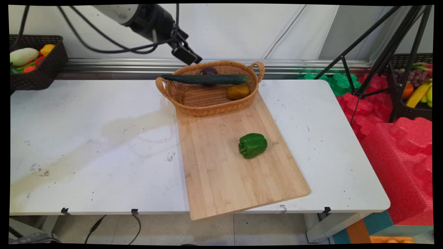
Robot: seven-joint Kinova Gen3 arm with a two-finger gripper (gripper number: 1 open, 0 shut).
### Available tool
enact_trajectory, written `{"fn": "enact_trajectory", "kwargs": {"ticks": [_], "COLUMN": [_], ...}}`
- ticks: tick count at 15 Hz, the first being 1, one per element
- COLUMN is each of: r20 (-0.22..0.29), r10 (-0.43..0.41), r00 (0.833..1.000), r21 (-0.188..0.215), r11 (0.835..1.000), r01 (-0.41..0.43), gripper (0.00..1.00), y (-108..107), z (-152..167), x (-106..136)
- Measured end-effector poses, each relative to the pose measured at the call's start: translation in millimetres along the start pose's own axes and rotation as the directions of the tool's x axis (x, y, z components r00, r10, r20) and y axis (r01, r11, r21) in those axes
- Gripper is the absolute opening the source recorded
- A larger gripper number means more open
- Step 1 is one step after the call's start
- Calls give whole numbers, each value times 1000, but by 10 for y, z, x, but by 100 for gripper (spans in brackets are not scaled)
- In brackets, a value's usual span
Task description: Pick up the cucumber from the vegetable basket
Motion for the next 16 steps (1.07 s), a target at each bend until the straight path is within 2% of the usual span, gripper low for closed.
{"fn": "enact_trajectory", "kwargs": {"ticks": [3,7,12,16], "r20": [26,81,165,194], "r10": [-3,47,156,234], "r00": [1000,996,974,953], "r21": [36,45,6,-40], "r11": [999,998,987,972], "r01": [3,-51,-159,-230], "gripper": [100,100,100,100], "y": [-215,-414,-554,-576], "z": [234,657,1378,1843], "x": [47,98,121,121]}}
